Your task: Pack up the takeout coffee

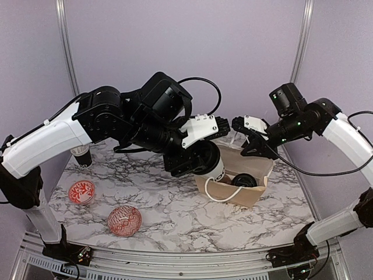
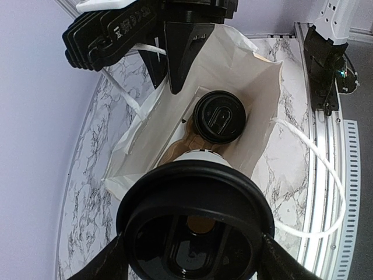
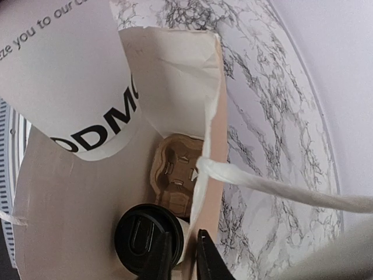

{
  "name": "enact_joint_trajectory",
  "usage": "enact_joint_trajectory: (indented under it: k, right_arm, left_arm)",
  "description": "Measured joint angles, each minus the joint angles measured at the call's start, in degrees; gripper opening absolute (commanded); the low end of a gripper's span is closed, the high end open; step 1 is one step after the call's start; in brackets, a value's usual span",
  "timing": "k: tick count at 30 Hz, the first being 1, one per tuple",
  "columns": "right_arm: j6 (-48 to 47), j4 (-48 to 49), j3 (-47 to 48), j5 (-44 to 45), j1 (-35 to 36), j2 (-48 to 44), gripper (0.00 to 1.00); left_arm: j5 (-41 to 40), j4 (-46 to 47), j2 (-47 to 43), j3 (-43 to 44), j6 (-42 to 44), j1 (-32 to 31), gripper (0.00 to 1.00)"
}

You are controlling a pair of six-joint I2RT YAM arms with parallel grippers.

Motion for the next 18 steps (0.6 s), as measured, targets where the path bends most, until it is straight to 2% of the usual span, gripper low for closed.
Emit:
enact_joint_trajectory:
  k: [3, 8, 18]
  right_arm:
    - [0.55, 0.42, 0.00, 1.25, -0.13, 0.46, 0.05]
    - [0.72, 0.66, 0.17, 0.59, -0.28, 0.52, 0.03]
    - [-1.05, -2.23, 2.01, -11.69, -0.26, 1.73, 0.02]
  left_arm:
    - [-0.52, 0.00, 0.04, 0.00, 0.00, -0.04, 0.62]
    - [-1.36, 0.02, 0.07, 0.00, 0.04, -0.33, 0.61]
    - [-7.76, 0.15, 0.11, -0.72, 2.40, -4.68, 0.62]
